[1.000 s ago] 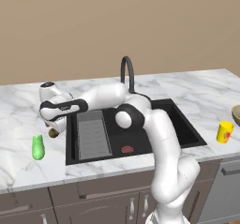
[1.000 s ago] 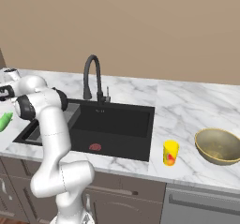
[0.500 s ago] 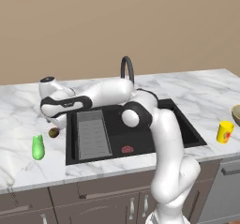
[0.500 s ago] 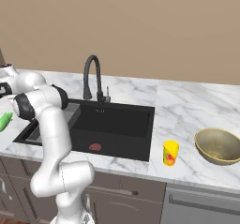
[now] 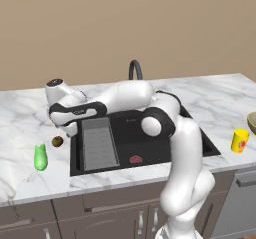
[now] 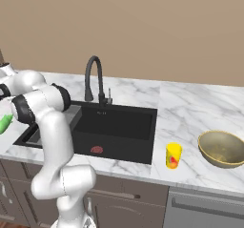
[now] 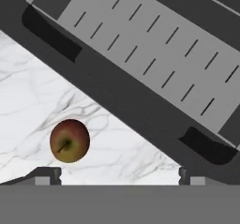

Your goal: Remove the corn and apple from the sink. Then move the bowl and cup from the counter to the sink for washing.

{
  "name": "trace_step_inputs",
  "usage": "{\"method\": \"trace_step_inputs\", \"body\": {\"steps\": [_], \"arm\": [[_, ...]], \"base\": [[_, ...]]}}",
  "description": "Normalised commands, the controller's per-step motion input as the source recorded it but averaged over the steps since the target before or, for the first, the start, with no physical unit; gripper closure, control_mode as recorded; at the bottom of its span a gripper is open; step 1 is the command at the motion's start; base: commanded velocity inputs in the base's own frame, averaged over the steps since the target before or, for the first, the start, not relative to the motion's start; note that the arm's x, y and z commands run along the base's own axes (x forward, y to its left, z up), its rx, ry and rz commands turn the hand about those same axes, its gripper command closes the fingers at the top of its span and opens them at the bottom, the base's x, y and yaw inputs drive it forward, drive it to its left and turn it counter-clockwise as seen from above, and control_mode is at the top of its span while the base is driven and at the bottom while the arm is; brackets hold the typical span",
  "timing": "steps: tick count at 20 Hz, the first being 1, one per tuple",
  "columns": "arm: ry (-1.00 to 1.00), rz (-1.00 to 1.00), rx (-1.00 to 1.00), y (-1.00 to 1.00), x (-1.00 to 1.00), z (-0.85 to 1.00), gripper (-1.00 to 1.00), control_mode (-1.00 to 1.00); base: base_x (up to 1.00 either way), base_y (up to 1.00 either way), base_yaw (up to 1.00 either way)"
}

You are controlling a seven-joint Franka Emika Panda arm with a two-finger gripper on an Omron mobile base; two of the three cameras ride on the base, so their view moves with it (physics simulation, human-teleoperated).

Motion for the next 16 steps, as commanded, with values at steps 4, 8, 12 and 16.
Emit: {"method": "trace_step_inputs", "body": {"steps": [4,8,12,16], "arm": [[-0.08,0.0,0.0,-0.32,-0.24,0.23,-1.0,-1.0],[-0.04,0.0,0.01,-0.35,-0.25,0.23,-1.0,-1.0],[0.0,0.0,0.06,-0.36,-0.24,0.23,-1.0,-1.0],[0.0,0.0,0.09,-0.37,-0.22,0.21,-1.0,-1.0]], "base": [[0.0,0.0,0.0],[0.0,0.0,0.0],[0.0,0.0,0.0],[0.0,0.0,0.0]]}}
